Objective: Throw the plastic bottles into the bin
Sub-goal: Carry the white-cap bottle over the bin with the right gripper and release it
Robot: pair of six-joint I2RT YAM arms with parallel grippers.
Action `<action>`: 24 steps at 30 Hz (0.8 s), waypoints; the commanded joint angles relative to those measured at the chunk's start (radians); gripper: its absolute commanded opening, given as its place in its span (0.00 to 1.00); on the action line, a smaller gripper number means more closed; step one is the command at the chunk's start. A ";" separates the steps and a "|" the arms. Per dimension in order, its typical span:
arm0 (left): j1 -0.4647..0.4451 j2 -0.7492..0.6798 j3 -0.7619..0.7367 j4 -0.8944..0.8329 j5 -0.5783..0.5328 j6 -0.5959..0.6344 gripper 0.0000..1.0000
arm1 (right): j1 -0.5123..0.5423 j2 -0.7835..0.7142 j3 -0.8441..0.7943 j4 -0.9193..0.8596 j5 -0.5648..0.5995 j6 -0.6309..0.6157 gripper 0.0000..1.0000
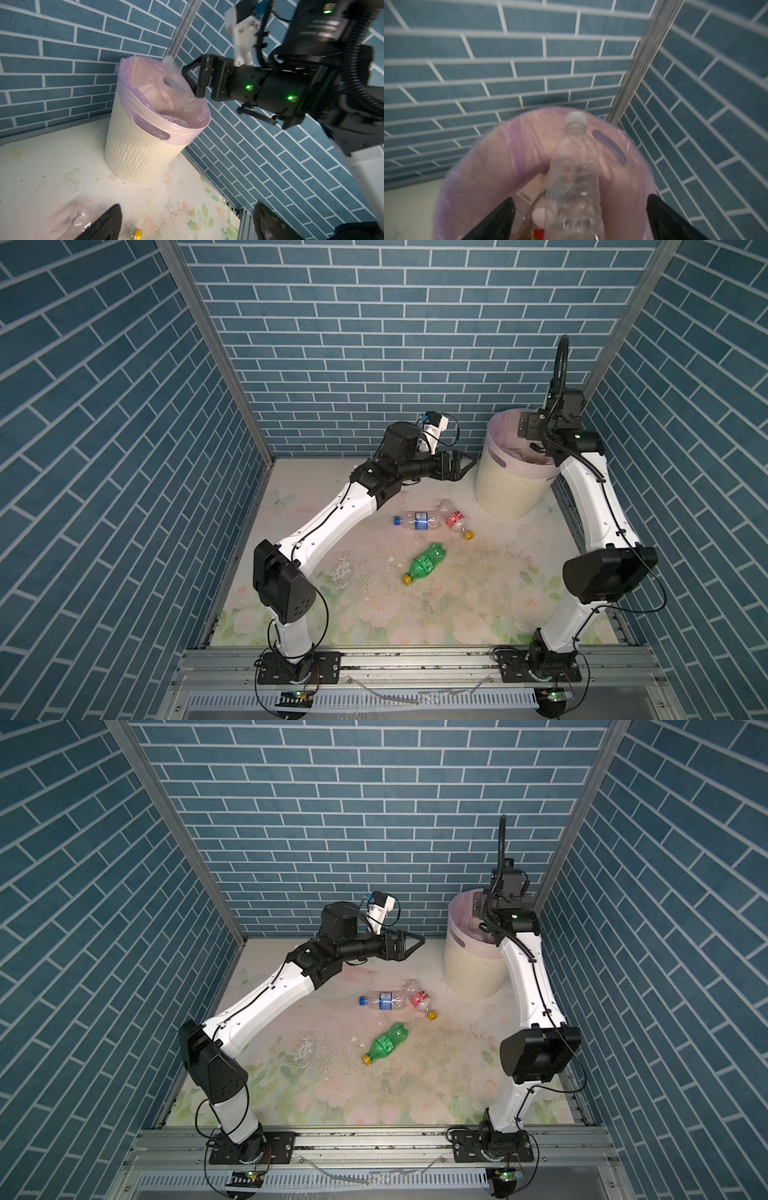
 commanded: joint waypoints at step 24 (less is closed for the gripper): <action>0.050 -0.034 -0.139 -0.156 -0.104 -0.061 0.99 | 0.158 -0.200 -0.079 0.048 -0.124 0.000 0.99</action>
